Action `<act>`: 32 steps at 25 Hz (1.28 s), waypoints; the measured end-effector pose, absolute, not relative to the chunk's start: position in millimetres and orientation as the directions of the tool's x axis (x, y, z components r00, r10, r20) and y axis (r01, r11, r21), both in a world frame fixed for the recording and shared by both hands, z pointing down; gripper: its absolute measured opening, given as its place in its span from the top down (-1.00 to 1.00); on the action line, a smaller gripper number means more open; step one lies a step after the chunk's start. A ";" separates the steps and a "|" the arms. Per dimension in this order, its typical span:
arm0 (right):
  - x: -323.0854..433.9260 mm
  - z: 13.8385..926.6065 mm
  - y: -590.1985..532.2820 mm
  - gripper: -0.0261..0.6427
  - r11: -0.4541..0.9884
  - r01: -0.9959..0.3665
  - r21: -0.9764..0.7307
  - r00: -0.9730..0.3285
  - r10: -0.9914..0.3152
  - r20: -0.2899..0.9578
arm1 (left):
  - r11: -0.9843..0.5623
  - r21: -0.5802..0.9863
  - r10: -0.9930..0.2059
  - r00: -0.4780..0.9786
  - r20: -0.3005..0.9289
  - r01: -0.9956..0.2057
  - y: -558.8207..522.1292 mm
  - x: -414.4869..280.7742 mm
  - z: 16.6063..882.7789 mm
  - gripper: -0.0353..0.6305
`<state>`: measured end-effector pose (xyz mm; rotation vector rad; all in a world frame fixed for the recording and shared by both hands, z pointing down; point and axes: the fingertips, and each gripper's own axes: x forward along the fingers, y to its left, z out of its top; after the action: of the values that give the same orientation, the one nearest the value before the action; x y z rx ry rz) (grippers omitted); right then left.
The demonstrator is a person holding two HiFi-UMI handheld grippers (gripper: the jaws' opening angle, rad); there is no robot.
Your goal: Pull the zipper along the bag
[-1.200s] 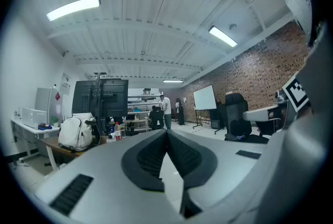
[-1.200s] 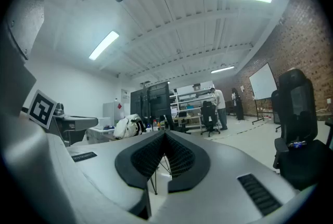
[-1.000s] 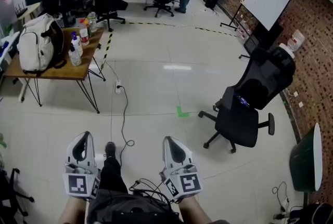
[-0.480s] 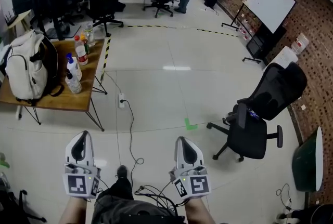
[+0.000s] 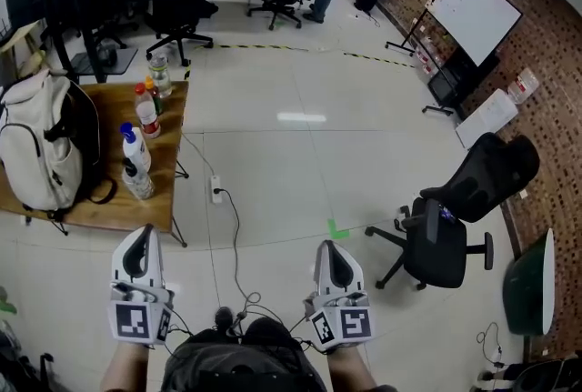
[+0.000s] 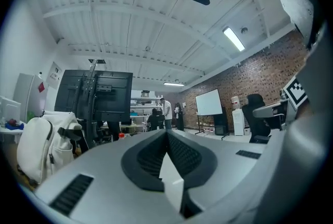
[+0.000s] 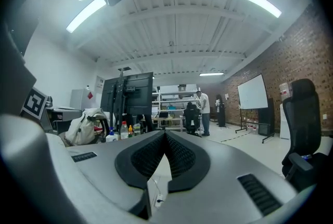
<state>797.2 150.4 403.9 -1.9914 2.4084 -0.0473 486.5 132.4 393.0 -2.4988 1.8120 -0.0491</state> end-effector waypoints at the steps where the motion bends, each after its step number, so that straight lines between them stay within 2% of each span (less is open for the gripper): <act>1: 790.3 399.2 143.4 0.90 0.187 -0.982 -0.028 -0.187 -0.982 -0.001 | -0.302 -0.053 -0.953 0.303 -0.011 -0.952 124.7 476.1 392.1 0.82; 9: 753.1 388.1 93.6 0.90 0.194 -0.981 0.000 -0.194 -0.981 -0.028 | -0.285 -0.022 -0.959 0.285 -0.002 -0.958 90.7 436.1 404.5 0.82; 15: 723.7 395.3 43.6 0.90 0.250 -0.968 0.003 -0.250 -0.967 -0.039 | -0.252 -0.016 -0.968 0.252 0.009 -0.968 69.1 419.1 418.6 0.82; 22: 719.9 398.8 -20.4 0.90 0.278 -0.960 -0.039 -0.274 -0.957 -0.096 | -0.269 -0.046 -0.962 0.267 0.048 -0.962 20.1 438.7 426.2 0.82; 27: 716.5 396.2 -67.1 0.90 0.322 -0.945 -0.061 -0.313 -0.942 -0.118 | -0.293 -0.046 -0.956 0.292 0.015 -0.955 -30.6 459.2 410.8 0.82; 32: 727.7 382.4 -124.1 0.90 0.312 -0.945 -0.099 -0.293 -0.941 -0.171 | -0.298 -0.058 -0.954 0.299 0.004 -0.953 -88.2 474.9 398.5 0.82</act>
<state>727.7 -124.1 382.4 -1.7348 2.3781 0.0312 474.9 -88.2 398.5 -2.4950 1.8336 -0.0577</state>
